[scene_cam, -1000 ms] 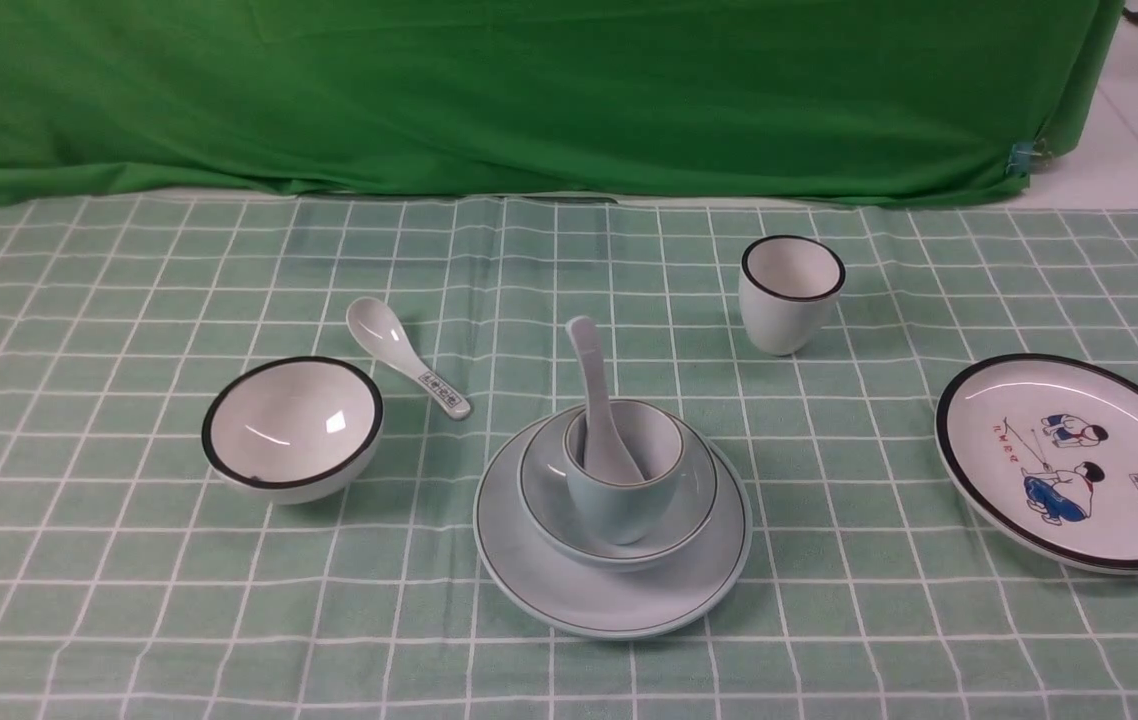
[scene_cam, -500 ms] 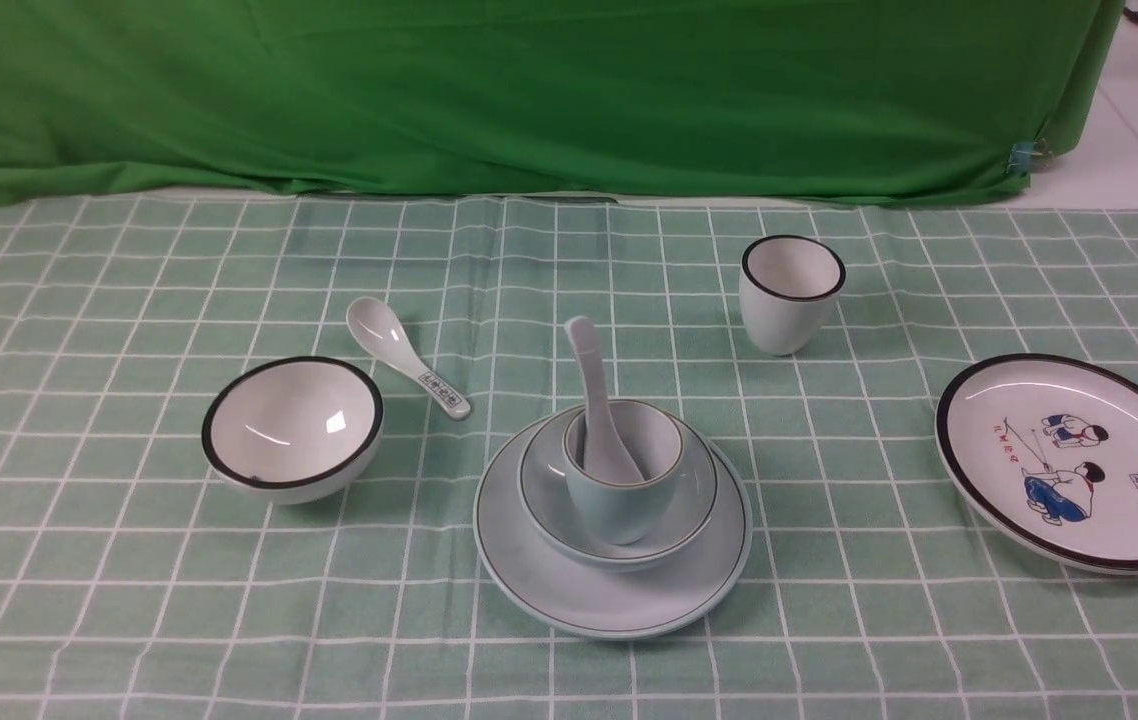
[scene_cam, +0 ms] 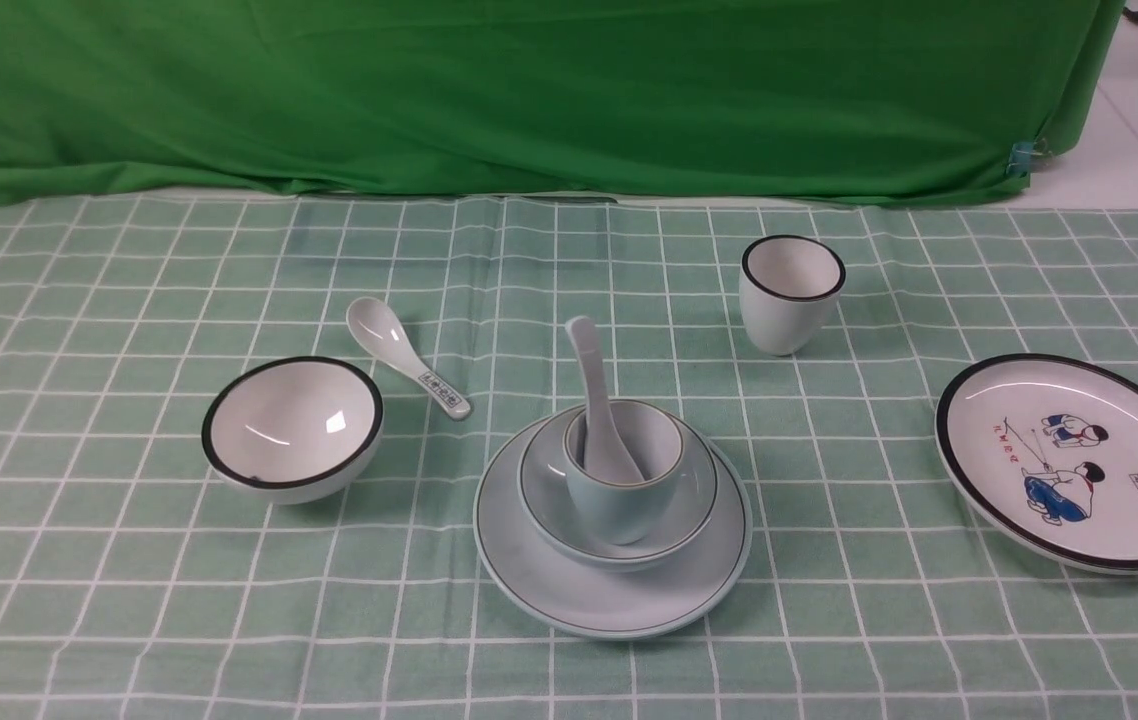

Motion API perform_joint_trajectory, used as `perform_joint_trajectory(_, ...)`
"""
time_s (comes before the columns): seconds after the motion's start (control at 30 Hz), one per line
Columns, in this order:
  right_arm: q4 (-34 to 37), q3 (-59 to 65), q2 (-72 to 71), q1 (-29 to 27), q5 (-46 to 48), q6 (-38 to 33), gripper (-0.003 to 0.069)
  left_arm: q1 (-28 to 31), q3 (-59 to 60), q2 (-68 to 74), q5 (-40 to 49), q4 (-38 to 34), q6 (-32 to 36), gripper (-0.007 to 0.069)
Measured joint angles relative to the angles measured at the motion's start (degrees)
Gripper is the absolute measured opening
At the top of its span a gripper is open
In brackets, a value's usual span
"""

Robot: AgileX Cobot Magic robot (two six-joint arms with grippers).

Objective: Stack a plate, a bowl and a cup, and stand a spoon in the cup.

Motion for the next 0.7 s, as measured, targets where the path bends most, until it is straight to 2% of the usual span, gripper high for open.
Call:
perform_joint_trajectory(0.17, 0.06, 0.9, -1.75, -1.46, 0.3, -0.03, 0.0199, 0.0, 0.0, 0.0, -0.05, 0.07, 0.13, 0.0016)
perform_joint_trajectory(0.3, 0.05, 3.45, -2.86, -9.31, 0.35, -1.76, 0.0207, 0.0, 0.0, 0.0, -0.05, 0.07, 0.19, 0.0017)
perform_joint_trajectory(0.37, 0.05, 6.92, -2.86, -16.98, 1.46, -3.42, 0.0213, 0.0, 0.0, 0.0, -0.05, 0.13, 0.19, 0.0017)
perform_joint_trajectory(0.5, 0.05, 12.13, -2.86, -24.64, 3.32, -4.4, 0.0215, 0.0, 0.0, 0.0, -0.05, 0.2, 0.19, 0.0017)
perform_joint_trajectory(0.53, 0.05, 15.7, -3.45, -28.05, 3.87, -4.57, 0.0216, 0.0, 0.0, 0.0, -0.05, 0.2, 0.19, 0.0017)
perform_joint_trajectory(0.7, 0.05, 20.15, -8.71, -30.14, 8.0, -4.59, 0.0225, 0.0, 0.0, 0.0, -0.11, 0.2, 0.19, 0.0017)
